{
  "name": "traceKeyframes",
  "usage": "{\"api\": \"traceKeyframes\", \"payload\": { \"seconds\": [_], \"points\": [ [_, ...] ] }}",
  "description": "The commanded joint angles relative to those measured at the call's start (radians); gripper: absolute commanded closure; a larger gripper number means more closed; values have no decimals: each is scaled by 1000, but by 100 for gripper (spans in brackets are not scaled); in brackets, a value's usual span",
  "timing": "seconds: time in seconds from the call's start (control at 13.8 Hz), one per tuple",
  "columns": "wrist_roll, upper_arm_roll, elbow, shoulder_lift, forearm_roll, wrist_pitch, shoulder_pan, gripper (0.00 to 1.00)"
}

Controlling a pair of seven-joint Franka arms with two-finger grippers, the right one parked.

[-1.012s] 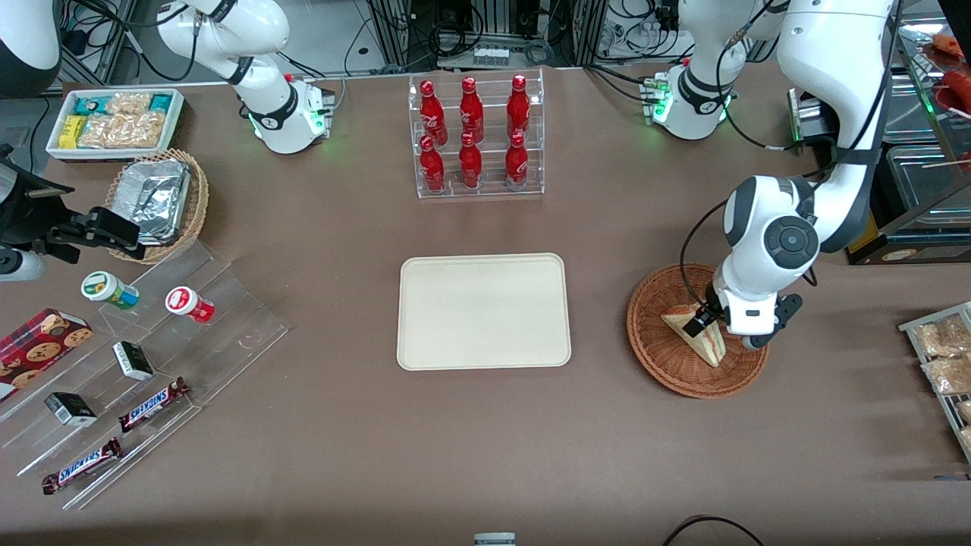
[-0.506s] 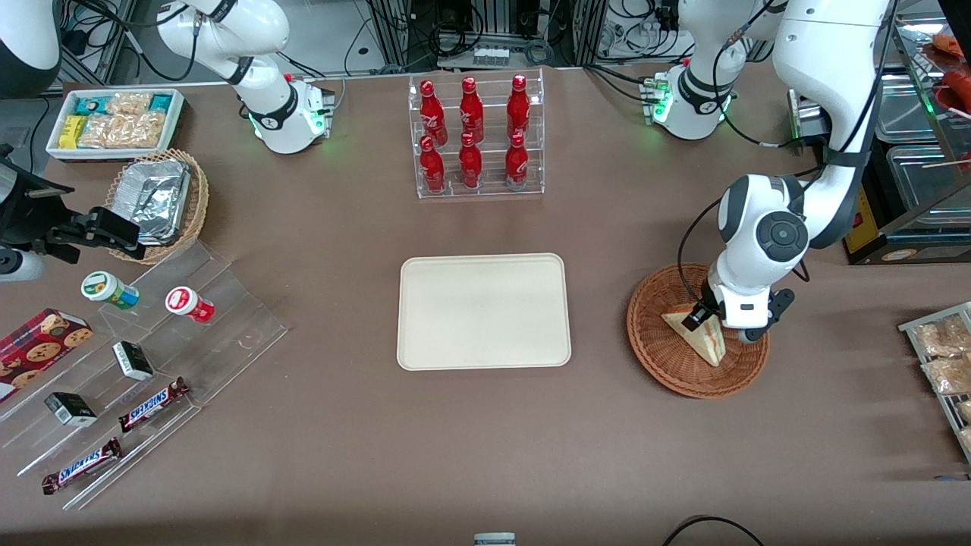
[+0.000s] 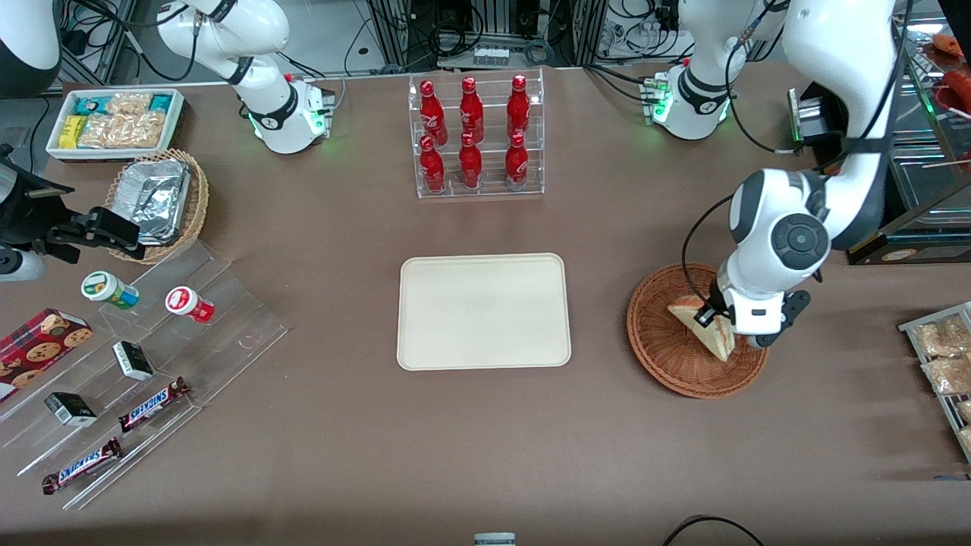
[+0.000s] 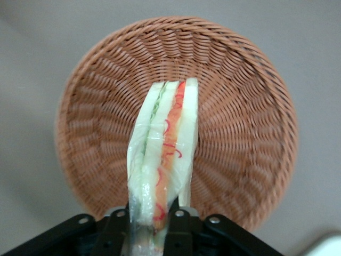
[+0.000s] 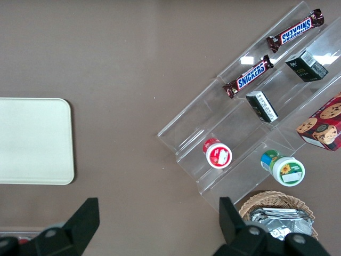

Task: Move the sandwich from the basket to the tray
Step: 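Lift the sandwich and carry it over the cream tray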

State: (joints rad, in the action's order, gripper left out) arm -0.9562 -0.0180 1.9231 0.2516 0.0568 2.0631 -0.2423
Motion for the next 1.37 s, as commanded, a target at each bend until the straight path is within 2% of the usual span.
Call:
{"api": "traceKeyframes", "payload": {
  "seconds": [0.0, 0.29, 0.58, 0.8, 0.94, 1.23, 1.3],
  "points": [
    [2, -3, -163, -11, 15, -188, -116, 100],
    [0, 3, -255, 35, 14, -195, -361, 100],
    [4, 3, -436, 303, 14, -94, -549, 100],
    [-10, 1, -553, 474, 15, -36, -623, 100],
    [-4, 1, -552, 503, 15, 27, -634, 100],
    [-24, 1, -573, 537, 29, 41, -655, 100],
    [-24, 0, -573, 537, 31, 41, -655, 56]
  ]
}}
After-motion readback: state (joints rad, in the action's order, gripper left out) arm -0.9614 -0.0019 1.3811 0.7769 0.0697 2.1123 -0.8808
